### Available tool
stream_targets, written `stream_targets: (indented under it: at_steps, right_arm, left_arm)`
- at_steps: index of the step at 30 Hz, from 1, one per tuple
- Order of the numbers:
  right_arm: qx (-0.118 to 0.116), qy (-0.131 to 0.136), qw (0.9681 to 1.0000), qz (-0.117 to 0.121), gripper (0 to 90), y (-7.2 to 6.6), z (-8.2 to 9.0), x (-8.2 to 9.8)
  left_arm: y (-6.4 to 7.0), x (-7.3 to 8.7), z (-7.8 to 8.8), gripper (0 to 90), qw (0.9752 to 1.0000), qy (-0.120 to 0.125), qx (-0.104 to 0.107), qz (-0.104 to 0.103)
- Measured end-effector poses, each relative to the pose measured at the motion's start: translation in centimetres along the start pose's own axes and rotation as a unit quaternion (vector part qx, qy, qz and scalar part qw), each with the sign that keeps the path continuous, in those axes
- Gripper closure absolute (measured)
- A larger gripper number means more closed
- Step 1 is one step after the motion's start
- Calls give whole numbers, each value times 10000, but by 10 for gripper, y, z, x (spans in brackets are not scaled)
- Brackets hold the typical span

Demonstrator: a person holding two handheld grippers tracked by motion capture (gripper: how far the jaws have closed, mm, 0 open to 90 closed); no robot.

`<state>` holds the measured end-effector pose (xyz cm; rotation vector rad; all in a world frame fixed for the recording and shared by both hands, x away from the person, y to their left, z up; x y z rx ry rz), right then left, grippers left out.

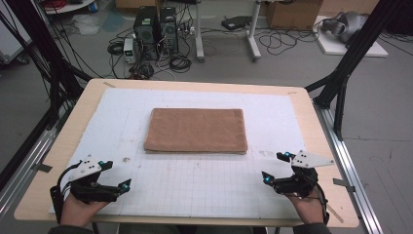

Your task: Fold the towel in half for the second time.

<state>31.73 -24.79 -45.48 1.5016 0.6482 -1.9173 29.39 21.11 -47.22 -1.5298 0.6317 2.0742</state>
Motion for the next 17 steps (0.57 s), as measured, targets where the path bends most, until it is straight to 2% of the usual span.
stream_targets:
  at_steps: [17]
  right_arm:
    - [-7, -23, 10000, 46, 116, -6, 0, -1]
  left_arm:
    - [0, 2, 7, 59, 10000, 64, -7, 1]
Point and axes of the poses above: each handheld gripper's, and its own axes: z roughly backward along the jaws, x roughly out of its underside, y roughly to its right, the point moved 10 cm from there along -z, roughly forward along the jaws, and after that the axes turned 15 degrees about y, right-handed, at the moved point
